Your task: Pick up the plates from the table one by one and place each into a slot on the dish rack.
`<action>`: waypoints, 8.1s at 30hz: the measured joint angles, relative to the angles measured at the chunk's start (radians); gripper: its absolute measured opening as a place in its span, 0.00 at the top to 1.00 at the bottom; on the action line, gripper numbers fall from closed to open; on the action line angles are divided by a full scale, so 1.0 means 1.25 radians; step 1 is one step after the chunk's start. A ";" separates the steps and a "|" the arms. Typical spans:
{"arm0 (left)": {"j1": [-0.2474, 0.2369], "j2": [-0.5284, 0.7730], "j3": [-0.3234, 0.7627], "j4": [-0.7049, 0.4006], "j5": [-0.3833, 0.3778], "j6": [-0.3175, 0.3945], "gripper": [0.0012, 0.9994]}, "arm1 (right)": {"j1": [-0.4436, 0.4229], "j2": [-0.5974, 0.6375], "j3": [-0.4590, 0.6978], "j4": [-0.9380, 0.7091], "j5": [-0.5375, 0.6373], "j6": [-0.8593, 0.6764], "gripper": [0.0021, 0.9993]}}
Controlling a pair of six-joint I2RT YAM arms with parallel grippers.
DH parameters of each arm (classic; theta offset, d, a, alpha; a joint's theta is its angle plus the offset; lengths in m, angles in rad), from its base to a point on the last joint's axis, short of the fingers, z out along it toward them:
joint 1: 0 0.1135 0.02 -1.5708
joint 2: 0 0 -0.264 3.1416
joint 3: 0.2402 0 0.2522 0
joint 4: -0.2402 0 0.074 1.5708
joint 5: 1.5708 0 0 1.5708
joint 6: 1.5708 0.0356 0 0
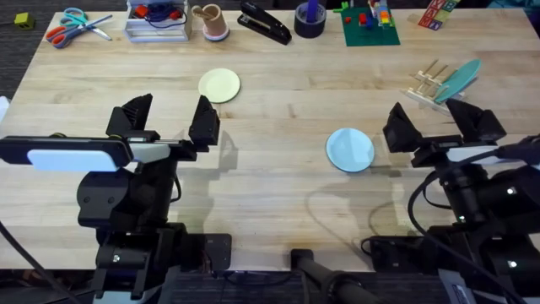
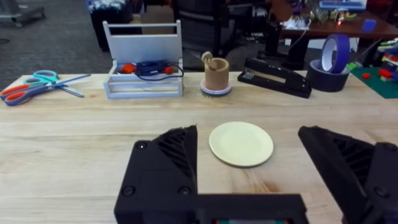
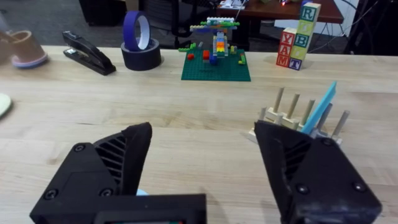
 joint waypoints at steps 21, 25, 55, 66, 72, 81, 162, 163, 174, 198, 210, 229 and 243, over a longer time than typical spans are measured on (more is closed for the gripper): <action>0.000 0.000 0.001 0.001 0.000 0.000 0.01 | 0.000 0.000 0.000 0.038 -0.002 0.000 0.01; 0.000 0.000 0.014 -0.009 0.000 0.000 0.01 | 0.000 0.000 0.006 0.052 -0.002 0.000 0.01; 0.000 0.598 0.764 -0.594 -0.001 -0.040 0.01 | 0.000 0.530 0.686 -0.449 -0.002 0.000 0.01; 0.000 0.890 0.988 -0.792 0.021 -0.042 0.01 | 0.000 0.744 0.862 -0.595 -0.002 0.000 0.00; 0.000 0.982 1.040 -0.818 0.033 -0.042 0.01 | 0.000 0.807 0.895 -0.595 -0.002 0.000 0.00; 0.000 1.002 1.041 -0.805 0.037 -0.042 0.01 | 0.000 0.812 0.896 -0.591 -0.002 0.000 0.00; 0.320 1.680 1.049 -0.530 0.778 0.226 0.96 | 0.000 0.812 0.897 -0.588 -0.002 0.000 0.00; 0.320 1.680 1.049 -0.527 0.778 0.226 0.96 | 0.000 0.812 0.897 -0.588 -0.002 0.000 0.00; 0.323 1.712 1.063 -0.518 0.796 0.226 0.96 | 0.000 0.812 0.897 -0.588 -0.002 0.000 0.01; 0.323 1.712 1.066 -0.543 0.790 0.231 0.96 | 0.038 0.863 0.897 -0.588 -0.068 0.115 0.00; 0.323 1.712 1.066 -0.545 0.790 0.232 0.96 | 0.256 1.036 0.898 -0.380 -0.081 0.362 0.00; 0.323 1.712 1.066 -0.547 0.790 0.232 0.96 | 0.448 1.381 0.898 0.041 -0.098 0.720 0.00; 0.323 1.712 1.066 -0.547 0.790 0.232 0.96 | 0.515 1.543 0.930 0.203 -0.123 0.853 0.01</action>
